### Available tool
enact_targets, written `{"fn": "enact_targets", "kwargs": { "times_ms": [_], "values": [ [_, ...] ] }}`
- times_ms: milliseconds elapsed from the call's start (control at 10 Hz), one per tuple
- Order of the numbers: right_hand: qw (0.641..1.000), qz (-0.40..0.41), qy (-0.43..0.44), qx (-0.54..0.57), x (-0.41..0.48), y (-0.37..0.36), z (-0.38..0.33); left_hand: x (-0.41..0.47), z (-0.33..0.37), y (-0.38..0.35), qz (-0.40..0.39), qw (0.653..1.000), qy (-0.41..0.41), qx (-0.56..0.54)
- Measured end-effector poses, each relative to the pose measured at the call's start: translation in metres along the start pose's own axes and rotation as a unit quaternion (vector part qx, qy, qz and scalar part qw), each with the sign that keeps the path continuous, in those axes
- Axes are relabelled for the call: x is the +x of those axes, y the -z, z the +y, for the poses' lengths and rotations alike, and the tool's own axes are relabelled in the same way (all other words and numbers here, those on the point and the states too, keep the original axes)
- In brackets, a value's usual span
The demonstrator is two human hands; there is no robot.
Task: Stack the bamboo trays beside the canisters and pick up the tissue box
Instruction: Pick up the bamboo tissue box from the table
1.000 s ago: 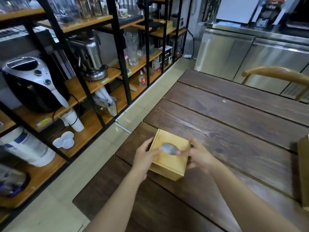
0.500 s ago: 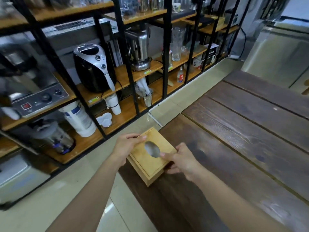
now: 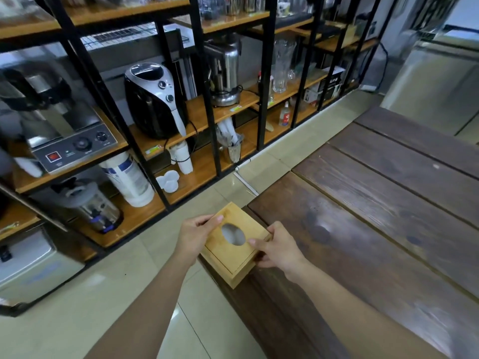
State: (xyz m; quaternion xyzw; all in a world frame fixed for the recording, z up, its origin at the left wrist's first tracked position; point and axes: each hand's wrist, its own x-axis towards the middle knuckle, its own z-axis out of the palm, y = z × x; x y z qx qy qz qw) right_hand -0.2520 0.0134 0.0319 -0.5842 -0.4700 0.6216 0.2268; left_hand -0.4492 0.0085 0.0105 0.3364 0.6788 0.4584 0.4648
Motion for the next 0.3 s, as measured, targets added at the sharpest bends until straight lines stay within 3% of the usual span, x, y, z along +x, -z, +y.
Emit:
{"fn": "enact_targets", "kwargs": {
  "times_ms": [100, 200, 300],
  "values": [
    [1.000, 0.004, -0.006, -0.029, -0.004, 0.001, -0.002, 0.001, 0.000, 0.001, -0.015, 1.000, -0.006, 0.016],
    [0.990, -0.005, 0.001, -0.141, -0.008, 0.007, -0.004, 0.005, 0.001, 0.007, -0.056, 0.992, -0.021, 0.113],
    [0.961, 0.014, 0.054, -0.270, -0.014, 0.027, -0.016, 0.012, 0.019, 0.007, -0.055, 0.958, -0.042, 0.277]
  ]
}}
